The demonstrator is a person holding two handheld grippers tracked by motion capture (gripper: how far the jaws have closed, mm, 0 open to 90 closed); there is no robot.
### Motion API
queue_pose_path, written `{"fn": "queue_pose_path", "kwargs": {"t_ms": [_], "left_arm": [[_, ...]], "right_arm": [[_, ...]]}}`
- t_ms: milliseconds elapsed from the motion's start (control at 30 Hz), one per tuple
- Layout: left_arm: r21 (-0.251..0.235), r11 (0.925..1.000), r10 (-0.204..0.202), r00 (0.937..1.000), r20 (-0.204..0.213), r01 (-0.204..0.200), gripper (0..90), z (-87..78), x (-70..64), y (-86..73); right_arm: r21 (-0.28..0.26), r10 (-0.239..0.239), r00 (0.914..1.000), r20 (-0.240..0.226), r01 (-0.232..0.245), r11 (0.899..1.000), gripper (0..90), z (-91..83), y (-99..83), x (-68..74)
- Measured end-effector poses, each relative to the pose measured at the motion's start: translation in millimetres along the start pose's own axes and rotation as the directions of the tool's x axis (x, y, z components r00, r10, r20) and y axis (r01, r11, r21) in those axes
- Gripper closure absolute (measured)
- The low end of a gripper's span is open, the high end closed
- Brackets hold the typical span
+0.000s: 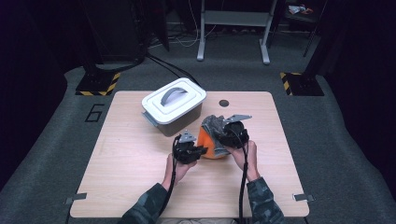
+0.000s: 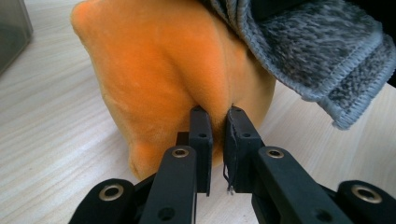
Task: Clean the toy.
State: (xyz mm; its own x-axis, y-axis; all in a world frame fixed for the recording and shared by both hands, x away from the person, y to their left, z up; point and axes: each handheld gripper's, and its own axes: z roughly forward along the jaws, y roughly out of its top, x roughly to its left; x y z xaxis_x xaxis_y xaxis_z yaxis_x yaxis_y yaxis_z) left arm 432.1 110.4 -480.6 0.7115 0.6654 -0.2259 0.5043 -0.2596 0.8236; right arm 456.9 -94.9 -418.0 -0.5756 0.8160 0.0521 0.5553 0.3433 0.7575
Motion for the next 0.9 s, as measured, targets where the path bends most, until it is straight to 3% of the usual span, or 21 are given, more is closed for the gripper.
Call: {"fn": "queue_pose_path", "kwargs": {"t_ms": [67, 267, 300, 367, 433, 633, 900], "left_arm": [[0.003, 0.9999, -0.011, 0.9999, 0.000, 0.011, 82.1, 0.1, 0.8, -1.0], [0.002, 0.9999, -0.015, 0.9999, 0.002, 0.015, 82.0, 0.8, 3.2, -2.2], [0.003, 0.9999, -0.015, 0.9999, 0.003, 0.015, 82.0, 0.9, 3.6, -2.3], [0.004, 0.9999, -0.010, 1.0000, 0.000, 0.010, 81.9, 1.2, 4.3, -2.8], [0.000, 0.9998, -0.022, 0.9998, 0.002, 0.022, 82.0, 1.9, 3.6, -3.6], [0.004, 0.9998, -0.019, 0.9998, -0.003, 0.019, 81.8, 1.6, 5.3, -4.1], [0.003, 0.9999, -0.015, 0.9999, -0.007, 0.015, 81.8, 2.1, 6.9, -4.7]], "right_arm": [[0.007, -0.019, 0.9997, 0.014, 0.019, 1.000, 69.0, 0.7, -1.1, -1.7], [0.015, -0.015, 0.9990, 0.042, 0.015, 1.000, 69.0, -0.1, -4.8, -7.5], [0.015, 0.010, 0.9988, 0.048, -0.010, 1.000, 69.0, -0.3, -5.5, -7.5], [0.018, 0.001, 0.9988, 0.049, -0.002, 1.000, 68.9, -1.0, -8.1, -12.7], [0.020, 0.030, 0.9982, 0.053, -0.031, 0.999, 68.9, -1.4, -10.1, -15.7], [0.030, 0.047, 0.9947, 0.091, -0.050, 0.998, 68.9, -2.9, -17.0, -29.7], [0.067, 0.093, 0.9847, 0.147, -0.103, 0.992, 69.1, 1.2, -32.0, -45.4]]}}
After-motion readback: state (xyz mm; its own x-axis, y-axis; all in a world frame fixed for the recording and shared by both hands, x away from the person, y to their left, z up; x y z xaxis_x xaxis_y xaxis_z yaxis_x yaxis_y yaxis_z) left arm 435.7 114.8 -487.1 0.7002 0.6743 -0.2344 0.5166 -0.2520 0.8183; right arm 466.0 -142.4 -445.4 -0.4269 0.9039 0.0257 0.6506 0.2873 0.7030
